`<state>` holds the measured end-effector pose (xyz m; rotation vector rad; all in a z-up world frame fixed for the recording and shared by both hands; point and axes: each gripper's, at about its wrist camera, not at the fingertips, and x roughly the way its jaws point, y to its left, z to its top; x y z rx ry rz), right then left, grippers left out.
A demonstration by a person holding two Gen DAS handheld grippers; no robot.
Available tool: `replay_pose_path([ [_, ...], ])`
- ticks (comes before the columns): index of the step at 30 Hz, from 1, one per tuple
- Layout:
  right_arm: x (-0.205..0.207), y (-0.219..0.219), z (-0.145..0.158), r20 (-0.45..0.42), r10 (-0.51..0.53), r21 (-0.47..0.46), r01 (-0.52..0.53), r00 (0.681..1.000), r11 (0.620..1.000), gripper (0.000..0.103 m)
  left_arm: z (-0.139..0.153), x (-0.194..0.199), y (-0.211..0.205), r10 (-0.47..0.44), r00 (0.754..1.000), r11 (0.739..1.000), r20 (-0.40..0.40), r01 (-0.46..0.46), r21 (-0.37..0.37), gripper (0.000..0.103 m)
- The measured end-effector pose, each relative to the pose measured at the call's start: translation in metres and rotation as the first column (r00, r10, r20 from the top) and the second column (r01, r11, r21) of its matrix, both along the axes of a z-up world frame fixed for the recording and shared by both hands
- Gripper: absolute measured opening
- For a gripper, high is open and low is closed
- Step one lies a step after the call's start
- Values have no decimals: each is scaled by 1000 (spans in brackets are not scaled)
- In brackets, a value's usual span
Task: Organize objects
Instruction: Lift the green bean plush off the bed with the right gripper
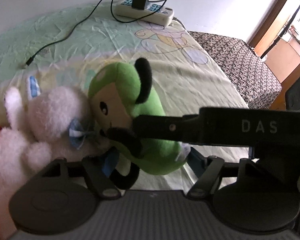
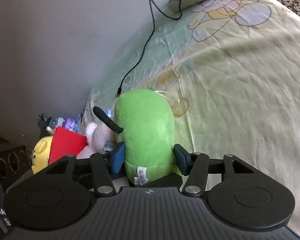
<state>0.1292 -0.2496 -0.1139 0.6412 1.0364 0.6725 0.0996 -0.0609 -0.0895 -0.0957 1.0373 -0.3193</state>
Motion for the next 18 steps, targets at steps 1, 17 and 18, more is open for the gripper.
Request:
replay_pose_path([
  [1,-2,-1,1,-1,8,-3,-8,1000,1000,54,1,-1,0,-3,1000,1000,-1,3,1,73],
  [17,-81,-24,14,-87,109,-12,-110,990,994,54,12,-80,-18,-189,979,982,-71,189,-1,71],
  [18,-87,-22,13,-92,122,-13,-124,988,992,54,12,-87,-17,-196,977,980,-77,197,1,71],
])
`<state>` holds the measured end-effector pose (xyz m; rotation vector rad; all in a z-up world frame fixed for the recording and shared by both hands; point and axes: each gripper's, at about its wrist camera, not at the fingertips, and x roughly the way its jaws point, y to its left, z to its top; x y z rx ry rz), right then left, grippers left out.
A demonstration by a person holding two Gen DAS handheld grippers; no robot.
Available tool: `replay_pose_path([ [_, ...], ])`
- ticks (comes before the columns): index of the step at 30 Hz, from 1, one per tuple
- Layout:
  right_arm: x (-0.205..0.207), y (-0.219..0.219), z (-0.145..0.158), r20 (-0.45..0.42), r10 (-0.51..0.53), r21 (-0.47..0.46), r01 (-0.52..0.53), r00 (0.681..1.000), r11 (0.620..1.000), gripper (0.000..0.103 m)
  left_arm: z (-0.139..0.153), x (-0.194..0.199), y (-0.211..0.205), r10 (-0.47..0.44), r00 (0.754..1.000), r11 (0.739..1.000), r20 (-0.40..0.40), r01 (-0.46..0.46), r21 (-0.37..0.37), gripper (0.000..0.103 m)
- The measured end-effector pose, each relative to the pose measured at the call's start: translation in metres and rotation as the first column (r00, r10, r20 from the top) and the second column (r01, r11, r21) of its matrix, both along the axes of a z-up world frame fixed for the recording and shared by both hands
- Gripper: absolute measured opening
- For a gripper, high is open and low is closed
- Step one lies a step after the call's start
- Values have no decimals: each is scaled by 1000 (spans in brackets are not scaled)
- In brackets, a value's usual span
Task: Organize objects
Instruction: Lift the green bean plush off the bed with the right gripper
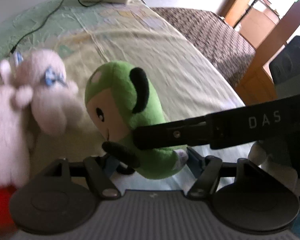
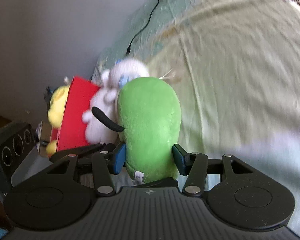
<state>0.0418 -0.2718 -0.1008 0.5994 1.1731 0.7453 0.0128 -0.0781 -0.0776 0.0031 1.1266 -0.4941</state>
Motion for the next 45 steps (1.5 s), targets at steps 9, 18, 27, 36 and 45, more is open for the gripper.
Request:
replay_pose_path([
  [9,-23,22,-3,-40,105,-10,-105,994,994,56,-3,-44,22,10,999,1000,-39,-11,-11,71],
  [18,-31,31,0,0,94,-61,-94,996,994,68,-7,-51,34,85,996,996,0,-85,1,88],
  [27,-25,34,5,53,35,-92,-30,998,995,75,-2,-42,37,108,994,994,16,-107,-28,95],
  [36,-22,24,6,40,-25,-48,27,999,998,75,1,-45,48,112,994,993,8,-112,-35,95],
  [45,-18,25,3,41,-52,-82,55,998,995,71,13,-47,56,127,991,990,39,-124,-67,95],
])
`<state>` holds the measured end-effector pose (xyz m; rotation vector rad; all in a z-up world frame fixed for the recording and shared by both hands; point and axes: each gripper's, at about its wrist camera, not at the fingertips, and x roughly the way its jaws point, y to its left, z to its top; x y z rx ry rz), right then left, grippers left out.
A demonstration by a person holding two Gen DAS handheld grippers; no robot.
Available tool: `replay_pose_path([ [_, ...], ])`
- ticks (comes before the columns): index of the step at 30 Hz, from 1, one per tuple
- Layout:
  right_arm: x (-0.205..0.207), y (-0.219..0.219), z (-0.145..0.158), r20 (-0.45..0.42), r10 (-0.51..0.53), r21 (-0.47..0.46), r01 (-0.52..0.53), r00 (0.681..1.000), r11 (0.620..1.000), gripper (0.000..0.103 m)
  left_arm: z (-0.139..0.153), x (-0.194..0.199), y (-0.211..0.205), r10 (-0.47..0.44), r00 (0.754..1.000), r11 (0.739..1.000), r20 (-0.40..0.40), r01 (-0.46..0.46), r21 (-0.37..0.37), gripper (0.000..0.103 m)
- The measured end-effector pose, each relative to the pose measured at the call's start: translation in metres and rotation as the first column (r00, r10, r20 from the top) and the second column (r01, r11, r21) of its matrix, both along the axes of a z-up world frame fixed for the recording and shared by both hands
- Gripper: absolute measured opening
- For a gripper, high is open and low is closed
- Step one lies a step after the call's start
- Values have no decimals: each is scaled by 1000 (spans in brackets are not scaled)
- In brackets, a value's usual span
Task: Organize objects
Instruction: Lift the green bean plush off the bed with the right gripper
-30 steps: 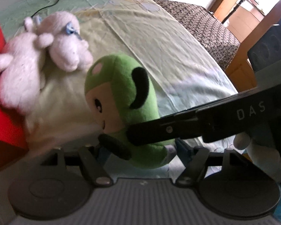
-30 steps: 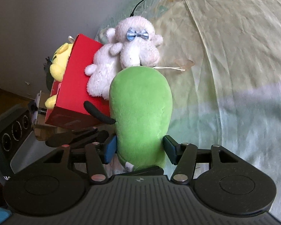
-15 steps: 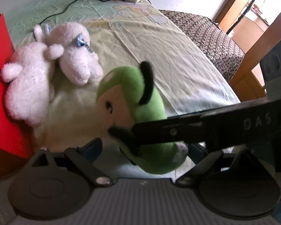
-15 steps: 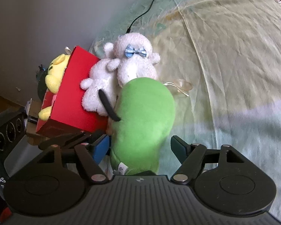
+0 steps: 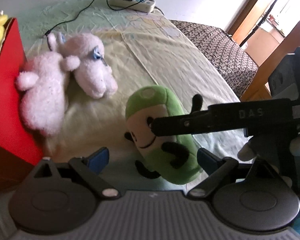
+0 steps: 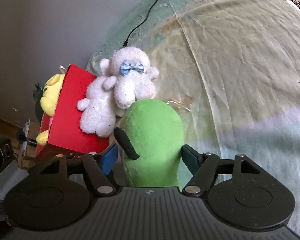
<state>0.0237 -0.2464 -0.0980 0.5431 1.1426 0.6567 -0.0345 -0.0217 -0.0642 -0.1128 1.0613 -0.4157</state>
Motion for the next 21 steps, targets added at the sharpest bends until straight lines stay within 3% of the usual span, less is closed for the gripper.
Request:
replay_pose_path([
  [8,-1,-2,-2,-13,-6,12,6,1000,1000,69,-9,11,-22,-21,1000,999,-12,21,-24,95],
  [12,-6,-2,0,-6,8,5,-8,1000,1000,65,-17,12,-31,-43,999,999,-34,42,-12,89],
  [21,-26,2,22,35,11,52,-13,999,999,62,5,-4,-17,-52,998,998,28,54,-46,85],
])
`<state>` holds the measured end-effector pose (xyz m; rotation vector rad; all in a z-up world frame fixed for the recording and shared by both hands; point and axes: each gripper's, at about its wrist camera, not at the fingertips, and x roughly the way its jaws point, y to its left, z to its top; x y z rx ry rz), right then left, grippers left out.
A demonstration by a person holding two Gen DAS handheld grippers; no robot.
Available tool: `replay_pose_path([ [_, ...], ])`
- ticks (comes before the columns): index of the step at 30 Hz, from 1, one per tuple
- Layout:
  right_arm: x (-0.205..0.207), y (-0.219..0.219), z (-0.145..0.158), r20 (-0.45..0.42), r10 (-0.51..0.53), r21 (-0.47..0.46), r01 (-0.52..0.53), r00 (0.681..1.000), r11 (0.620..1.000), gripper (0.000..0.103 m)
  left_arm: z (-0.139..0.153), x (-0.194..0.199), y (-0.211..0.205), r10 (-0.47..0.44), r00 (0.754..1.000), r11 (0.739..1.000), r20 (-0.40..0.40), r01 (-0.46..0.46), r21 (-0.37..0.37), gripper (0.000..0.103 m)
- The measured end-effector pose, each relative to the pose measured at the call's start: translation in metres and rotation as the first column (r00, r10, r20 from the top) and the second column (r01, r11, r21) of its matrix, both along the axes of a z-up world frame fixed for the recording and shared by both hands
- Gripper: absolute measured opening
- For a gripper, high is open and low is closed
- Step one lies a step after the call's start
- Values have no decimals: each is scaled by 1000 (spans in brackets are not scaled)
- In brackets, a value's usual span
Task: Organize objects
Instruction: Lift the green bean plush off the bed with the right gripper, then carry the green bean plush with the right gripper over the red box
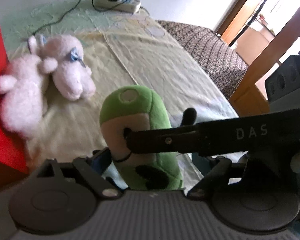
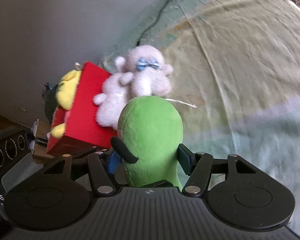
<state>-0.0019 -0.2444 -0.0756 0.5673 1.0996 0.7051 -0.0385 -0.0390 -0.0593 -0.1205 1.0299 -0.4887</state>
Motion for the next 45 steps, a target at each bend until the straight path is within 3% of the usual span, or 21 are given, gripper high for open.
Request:
replay_pose_path([
  [6,-16,21,35,88,-21,42,18,996,999,63,33,-16,21,-25,993,1000,118,23,20,85],
  [11,-30,51,67,180,-20,70,8,983,997,63,63,-29,63,3,982,999,190,4,-40,85],
  [20,-47,106,105,290,-34,176,-19,956,984,63,110,-59,137,50,937,996,345,-23,-82,85],
  [28,-40,170,118,361,6,201,-84,933,976,63,128,-66,196,108,902,994,418,-88,-67,85],
  [36,-17,234,105,295,41,256,-120,955,959,63,128,-58,256,178,879,980,442,-198,-2,86],
  [45,6,304,74,200,115,224,-160,973,962,63,100,-38,306,283,881,943,378,-328,57,86],
])
